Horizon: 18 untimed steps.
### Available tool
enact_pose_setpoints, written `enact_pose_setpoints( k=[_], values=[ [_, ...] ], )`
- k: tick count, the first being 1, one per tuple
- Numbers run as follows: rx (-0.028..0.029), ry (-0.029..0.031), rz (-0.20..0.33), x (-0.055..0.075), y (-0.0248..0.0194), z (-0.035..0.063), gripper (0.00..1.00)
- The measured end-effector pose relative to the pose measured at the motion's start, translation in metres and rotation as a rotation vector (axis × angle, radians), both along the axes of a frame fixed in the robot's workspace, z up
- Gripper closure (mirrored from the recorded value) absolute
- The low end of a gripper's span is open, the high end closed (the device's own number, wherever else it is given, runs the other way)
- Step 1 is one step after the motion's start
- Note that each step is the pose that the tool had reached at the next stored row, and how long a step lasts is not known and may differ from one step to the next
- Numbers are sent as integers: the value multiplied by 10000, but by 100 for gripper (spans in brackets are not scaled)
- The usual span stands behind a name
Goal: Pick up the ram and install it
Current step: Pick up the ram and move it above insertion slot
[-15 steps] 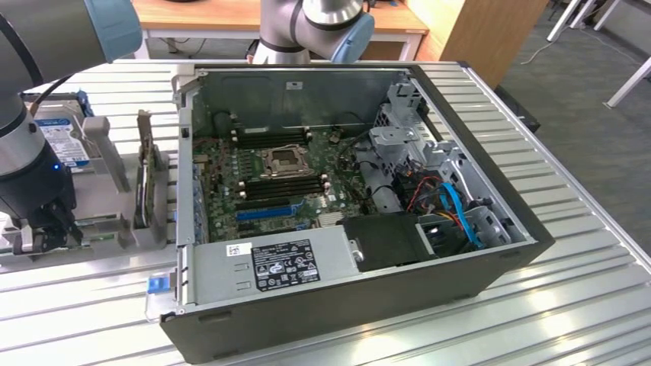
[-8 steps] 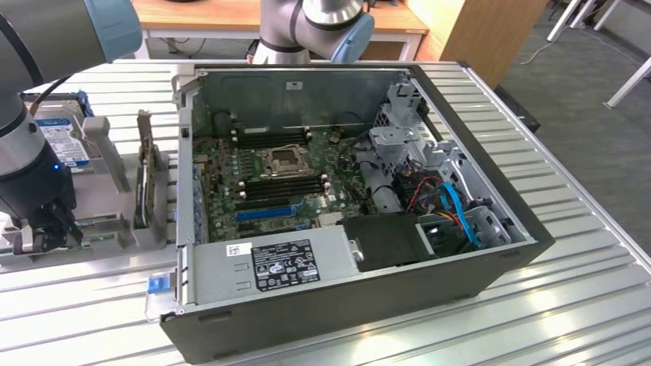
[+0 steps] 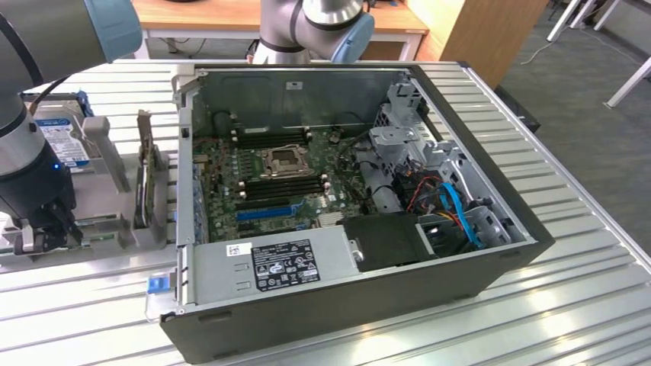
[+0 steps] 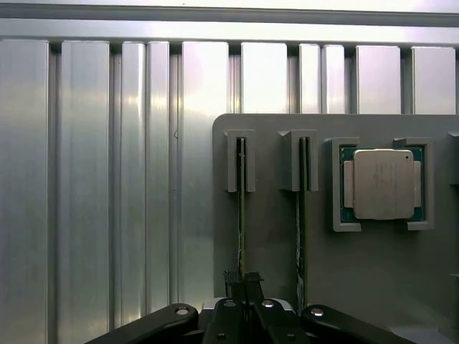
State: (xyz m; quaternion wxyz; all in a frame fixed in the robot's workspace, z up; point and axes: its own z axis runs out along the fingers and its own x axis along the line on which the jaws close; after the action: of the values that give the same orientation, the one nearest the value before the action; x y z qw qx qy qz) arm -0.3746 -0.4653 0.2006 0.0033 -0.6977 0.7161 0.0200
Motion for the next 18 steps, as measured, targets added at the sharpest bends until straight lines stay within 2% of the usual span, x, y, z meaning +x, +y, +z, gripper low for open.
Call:
enact_pose_setpoints(
  k=[18],
  values=[
    [0,0,0,0,0,29,88]
  ],
)
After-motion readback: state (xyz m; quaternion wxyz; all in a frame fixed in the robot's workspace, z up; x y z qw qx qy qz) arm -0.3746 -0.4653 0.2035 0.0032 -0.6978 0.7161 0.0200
